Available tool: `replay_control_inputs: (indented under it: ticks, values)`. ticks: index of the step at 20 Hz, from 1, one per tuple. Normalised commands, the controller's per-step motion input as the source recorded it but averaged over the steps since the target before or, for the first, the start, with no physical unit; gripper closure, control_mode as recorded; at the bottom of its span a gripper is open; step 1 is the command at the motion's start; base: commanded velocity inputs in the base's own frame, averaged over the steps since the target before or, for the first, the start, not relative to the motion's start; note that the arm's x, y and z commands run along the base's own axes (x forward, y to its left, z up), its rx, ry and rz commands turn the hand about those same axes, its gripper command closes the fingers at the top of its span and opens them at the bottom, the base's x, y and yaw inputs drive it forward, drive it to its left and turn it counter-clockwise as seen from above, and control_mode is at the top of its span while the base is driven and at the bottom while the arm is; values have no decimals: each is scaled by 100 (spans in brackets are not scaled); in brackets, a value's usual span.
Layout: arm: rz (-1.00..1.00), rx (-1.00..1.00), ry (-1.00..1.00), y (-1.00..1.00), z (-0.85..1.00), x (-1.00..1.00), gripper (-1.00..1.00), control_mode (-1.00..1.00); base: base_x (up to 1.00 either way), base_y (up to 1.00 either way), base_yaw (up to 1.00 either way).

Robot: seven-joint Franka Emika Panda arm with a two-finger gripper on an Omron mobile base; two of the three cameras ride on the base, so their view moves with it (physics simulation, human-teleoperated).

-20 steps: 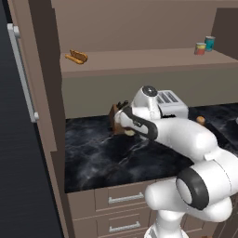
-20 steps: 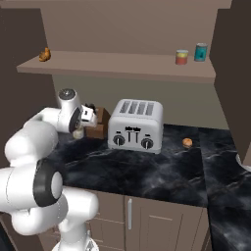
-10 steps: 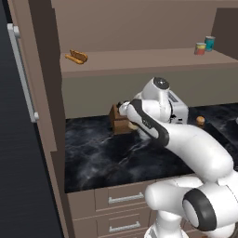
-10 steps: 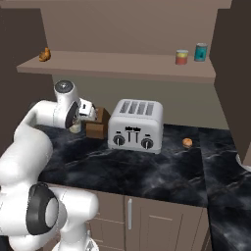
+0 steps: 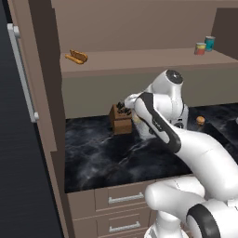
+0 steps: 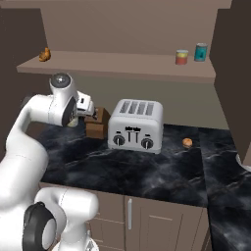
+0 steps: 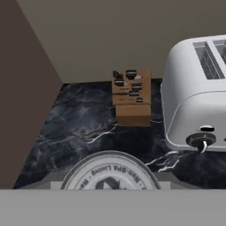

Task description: Pick the cans from the counter and place them in their designated side in the cabinet.

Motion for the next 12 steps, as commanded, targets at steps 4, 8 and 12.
replay_control_inputs:
  ticks: [4,8,12]
  values:
    - [0,4,-6,-10,47,-27,100,-100,0,0,0]
    - [0,4,-6,-10,49,-30,100,-100,0,0,0]
    - [0,4,-7,-8,47,-29,100,-100,0,0,0]
